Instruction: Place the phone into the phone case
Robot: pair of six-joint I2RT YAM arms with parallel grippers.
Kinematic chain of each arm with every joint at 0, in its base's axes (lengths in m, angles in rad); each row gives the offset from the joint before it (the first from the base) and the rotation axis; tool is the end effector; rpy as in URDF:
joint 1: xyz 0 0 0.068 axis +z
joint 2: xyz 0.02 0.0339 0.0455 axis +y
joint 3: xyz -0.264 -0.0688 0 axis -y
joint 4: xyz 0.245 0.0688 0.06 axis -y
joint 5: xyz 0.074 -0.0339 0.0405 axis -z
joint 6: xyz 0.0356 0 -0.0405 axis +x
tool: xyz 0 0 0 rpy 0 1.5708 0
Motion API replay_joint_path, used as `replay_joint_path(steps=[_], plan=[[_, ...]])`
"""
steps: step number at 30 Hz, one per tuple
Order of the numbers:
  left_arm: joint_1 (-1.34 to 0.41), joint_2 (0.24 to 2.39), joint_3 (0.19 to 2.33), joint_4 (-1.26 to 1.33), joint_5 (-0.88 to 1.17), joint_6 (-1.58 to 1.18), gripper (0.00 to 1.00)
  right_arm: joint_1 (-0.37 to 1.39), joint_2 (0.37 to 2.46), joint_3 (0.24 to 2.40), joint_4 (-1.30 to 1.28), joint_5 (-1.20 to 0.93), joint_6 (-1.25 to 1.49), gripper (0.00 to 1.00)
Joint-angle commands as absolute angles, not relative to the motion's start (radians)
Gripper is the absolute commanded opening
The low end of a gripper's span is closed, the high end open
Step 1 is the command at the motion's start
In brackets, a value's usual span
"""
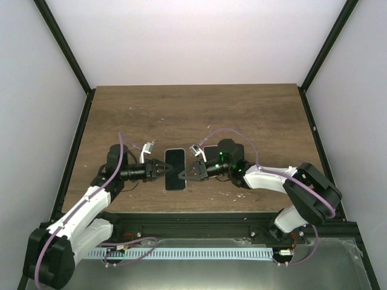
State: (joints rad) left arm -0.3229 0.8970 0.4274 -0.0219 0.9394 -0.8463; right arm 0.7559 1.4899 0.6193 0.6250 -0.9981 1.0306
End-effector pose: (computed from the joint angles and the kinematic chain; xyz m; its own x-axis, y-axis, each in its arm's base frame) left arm 0.1660 -0.0859 0.2176 -0.9423 -0.1508 -0.2990 0.2363 0.3335 -0.9127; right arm 0.1926 0.2227 0.2053 -0.9185 -0.2272 -0.3236 -0.3445 0.0582 0.9370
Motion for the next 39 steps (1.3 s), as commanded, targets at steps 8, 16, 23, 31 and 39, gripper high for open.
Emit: replay_joint_path(steps=[8,16,23,31,39], plan=[[-0.319,0.904,0.391,0.198,1.035,-0.990,0.24,0.752,1.507,0.649,0.807,-1.028,1.153,0.09],[-0.319,0.866,0.387,0.206,1.044,-1.040,0.63,0.741,1.513,0.615,0.974,-0.940,1.354,0.02],[-0.319,0.791,0.306,0.412,1.057,-1.202,0.66,0.716,1.531,0.582,1.125,-0.847,1.513,0.03],[-0.319,0.763,0.250,0.536,1.022,-1.278,0.51,0.710,1.528,0.576,1.162,-0.804,1.564,0.03],[-0.319,0.796,0.251,0.561,1.001,-1.293,0.21,0.712,1.510,0.590,1.096,-0.809,1.545,0.06]])
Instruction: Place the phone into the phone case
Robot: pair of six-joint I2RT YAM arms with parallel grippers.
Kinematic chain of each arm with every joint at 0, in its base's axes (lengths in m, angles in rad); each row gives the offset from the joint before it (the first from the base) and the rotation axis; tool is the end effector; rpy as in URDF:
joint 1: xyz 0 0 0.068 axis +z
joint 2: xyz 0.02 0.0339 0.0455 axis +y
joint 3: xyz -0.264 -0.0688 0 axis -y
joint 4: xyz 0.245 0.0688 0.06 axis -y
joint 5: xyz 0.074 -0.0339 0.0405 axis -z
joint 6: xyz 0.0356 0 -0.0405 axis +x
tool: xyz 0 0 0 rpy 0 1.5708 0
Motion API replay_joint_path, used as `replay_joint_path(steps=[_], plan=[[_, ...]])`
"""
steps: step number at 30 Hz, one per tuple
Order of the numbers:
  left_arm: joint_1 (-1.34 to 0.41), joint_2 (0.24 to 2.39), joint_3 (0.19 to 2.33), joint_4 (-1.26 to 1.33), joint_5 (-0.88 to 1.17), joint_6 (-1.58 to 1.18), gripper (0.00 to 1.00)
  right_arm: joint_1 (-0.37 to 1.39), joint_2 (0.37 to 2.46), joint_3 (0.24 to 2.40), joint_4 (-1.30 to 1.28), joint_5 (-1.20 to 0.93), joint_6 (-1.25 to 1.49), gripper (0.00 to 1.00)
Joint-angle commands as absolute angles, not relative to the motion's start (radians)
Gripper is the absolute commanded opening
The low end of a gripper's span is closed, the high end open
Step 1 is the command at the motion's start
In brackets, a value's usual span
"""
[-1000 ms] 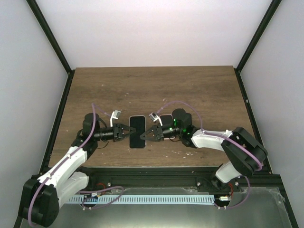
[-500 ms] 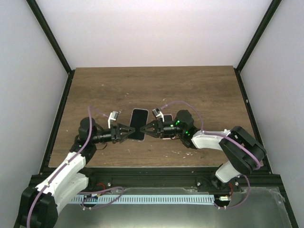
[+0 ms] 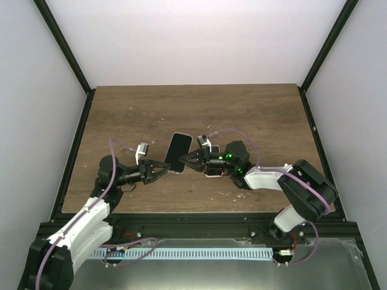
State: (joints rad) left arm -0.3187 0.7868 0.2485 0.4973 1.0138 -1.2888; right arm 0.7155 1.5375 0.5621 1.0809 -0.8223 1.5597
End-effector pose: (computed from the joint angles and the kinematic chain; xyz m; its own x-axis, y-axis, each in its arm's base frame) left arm 0.1495 -0.0812 0.2225 -0.9435 -0.2234 -0.2446 0.2328 0.0781 -0.9694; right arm 0.2063 0.2138 0.2185 -0.9954 0.0364 -0.0882 -0.0905 -0.0687 0.9935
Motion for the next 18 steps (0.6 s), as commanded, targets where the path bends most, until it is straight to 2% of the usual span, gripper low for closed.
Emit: replay_joint_path(steps=[1,8,9,13,15,18], plan=[[-0.319,0.800,0.255,0.545,0.999,-1.286,0.19,0.712,1.507,0.595,1.079,-0.812,1.538,0.08],[-0.319,0.801,0.280,0.431,1.000,-1.223,0.11,0.713,1.494,0.601,1.010,-0.813,1.502,0.24],[-0.319,0.799,0.280,0.427,1.003,-1.223,0.11,0.713,1.494,0.601,1.006,-0.813,1.496,0.24],[-0.319,0.776,0.294,0.379,1.013,-1.202,0.12,0.714,1.494,0.615,0.983,-0.823,1.475,0.10],[-0.319,0.745,0.300,0.366,1.015,-1.199,0.21,0.713,1.486,0.613,0.986,-0.826,1.471,0.07],[-0.319,0.687,0.294,0.366,1.007,-1.194,0.52,0.713,1.473,0.592,1.020,-0.822,1.493,0.06]])
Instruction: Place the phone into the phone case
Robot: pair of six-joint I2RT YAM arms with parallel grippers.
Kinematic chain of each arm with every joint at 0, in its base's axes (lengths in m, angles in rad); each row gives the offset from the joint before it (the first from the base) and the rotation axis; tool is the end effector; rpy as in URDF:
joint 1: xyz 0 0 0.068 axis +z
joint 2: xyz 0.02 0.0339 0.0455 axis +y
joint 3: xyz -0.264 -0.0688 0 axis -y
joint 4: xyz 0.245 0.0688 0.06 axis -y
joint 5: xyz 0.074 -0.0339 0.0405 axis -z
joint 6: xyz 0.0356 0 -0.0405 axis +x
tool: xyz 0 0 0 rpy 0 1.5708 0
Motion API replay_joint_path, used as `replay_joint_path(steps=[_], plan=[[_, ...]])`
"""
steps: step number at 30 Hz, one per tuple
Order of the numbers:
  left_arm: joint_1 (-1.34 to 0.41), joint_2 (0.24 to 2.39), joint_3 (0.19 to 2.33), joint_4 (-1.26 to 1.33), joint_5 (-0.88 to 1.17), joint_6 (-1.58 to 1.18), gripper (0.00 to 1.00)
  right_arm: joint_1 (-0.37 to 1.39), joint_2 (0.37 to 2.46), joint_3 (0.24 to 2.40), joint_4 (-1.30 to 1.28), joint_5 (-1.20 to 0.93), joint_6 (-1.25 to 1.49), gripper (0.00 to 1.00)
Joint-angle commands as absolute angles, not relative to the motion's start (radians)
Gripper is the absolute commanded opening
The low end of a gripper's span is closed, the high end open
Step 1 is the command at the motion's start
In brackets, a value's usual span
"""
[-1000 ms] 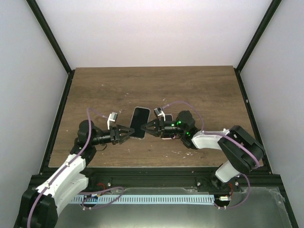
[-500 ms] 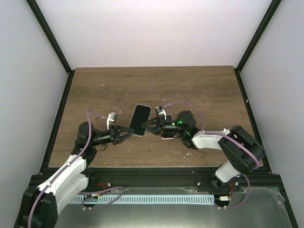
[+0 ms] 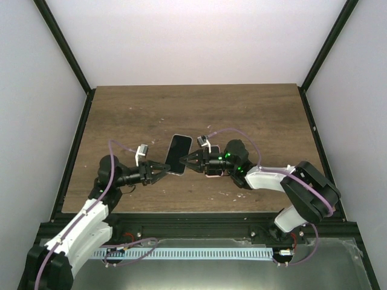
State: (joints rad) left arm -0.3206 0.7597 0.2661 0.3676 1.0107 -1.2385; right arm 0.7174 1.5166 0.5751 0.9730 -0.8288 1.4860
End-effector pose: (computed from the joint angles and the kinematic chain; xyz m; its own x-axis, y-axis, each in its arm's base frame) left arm 0.1470 -0.0806 0.2204 -0.9512 -0.2133 -0.2230 0.2021 0.1155 -0.9725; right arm 0.2061 0.2146 0.2174 -0.9938 0.0265 -0.1078 -0.1083 -0.0185 0.9939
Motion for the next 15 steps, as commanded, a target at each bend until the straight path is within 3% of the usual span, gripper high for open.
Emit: replay_joint_path(steps=[1,3,10,13,15], plan=[[-0.319,0.667,0.281,0.388,1.004,-1.204,0.57,0.713,1.469,0.585,1.035,-0.819,1.512,0.06],[-0.319,0.644,0.261,0.432,1.002,-1.228,0.61,0.713,1.469,0.571,1.062,-0.815,1.548,0.06],[-0.319,0.653,0.232,0.500,0.994,-1.259,0.60,0.715,1.449,0.552,1.132,-0.795,1.613,0.06],[-0.319,0.676,0.225,0.563,1.000,-1.280,0.55,0.716,1.441,0.556,1.126,-0.794,1.616,0.06],[-0.318,0.687,0.219,0.597,1.001,-1.296,0.45,0.719,1.443,0.556,1.131,-0.795,1.622,0.06]])
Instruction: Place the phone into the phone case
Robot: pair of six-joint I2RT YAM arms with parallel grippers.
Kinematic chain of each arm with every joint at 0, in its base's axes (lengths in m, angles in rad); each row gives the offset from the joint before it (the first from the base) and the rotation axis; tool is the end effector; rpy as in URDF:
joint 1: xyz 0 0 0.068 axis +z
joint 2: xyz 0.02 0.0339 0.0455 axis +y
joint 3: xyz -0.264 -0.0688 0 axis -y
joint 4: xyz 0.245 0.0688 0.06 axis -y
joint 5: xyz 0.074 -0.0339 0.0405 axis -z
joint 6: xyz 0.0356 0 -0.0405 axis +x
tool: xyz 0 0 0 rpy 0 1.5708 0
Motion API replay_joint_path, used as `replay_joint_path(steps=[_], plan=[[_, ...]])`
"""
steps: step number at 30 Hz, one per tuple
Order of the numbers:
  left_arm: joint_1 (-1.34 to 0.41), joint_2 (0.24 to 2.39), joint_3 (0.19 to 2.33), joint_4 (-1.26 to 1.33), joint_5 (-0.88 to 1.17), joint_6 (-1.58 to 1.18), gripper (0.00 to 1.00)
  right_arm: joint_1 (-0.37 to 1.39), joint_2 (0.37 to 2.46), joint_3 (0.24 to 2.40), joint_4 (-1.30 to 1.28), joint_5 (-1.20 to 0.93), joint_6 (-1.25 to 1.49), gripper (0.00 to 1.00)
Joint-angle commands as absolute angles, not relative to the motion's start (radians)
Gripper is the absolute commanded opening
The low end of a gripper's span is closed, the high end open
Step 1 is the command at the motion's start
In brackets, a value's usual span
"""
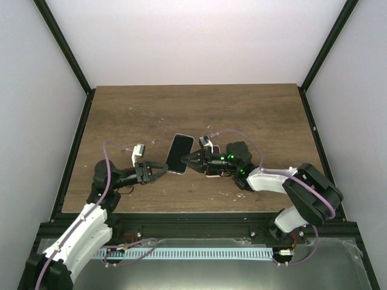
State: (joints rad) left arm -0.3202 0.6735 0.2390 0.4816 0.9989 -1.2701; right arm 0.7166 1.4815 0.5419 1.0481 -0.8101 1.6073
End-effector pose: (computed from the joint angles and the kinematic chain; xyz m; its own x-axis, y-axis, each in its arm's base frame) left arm 0.1370 -0.0770 0.2338 -0.9110 -0.2425 -0.3337 0.3293 0.0597 -0.9423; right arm 0.1998 0.2082 0.2247 -0.9981 0.0442 -0.0421 -0.0453 -0.0728 0.9963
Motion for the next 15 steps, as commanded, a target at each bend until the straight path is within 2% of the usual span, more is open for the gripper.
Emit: replay_joint_path(steps=[1,6,10,13,15], plan=[[-0.319,0.692,0.223,0.595,0.999,-1.295,0.41,0.721,1.447,0.555,1.140,-0.795,1.628,0.06],[-0.319,0.712,0.224,0.583,0.980,-1.278,0.20,0.742,1.478,0.550,1.186,-0.798,1.649,0.06],[-0.319,0.725,0.242,0.520,0.977,-1.244,0.02,0.753,1.486,0.542,1.184,-0.796,1.639,0.10],[-0.319,0.720,0.261,0.411,0.960,-1.201,0.00,0.753,1.488,0.535,1.181,-0.793,1.633,0.15],[-0.319,0.716,0.273,0.367,0.963,-1.173,0.00,0.752,1.490,0.538,1.173,-0.794,1.616,0.15]])
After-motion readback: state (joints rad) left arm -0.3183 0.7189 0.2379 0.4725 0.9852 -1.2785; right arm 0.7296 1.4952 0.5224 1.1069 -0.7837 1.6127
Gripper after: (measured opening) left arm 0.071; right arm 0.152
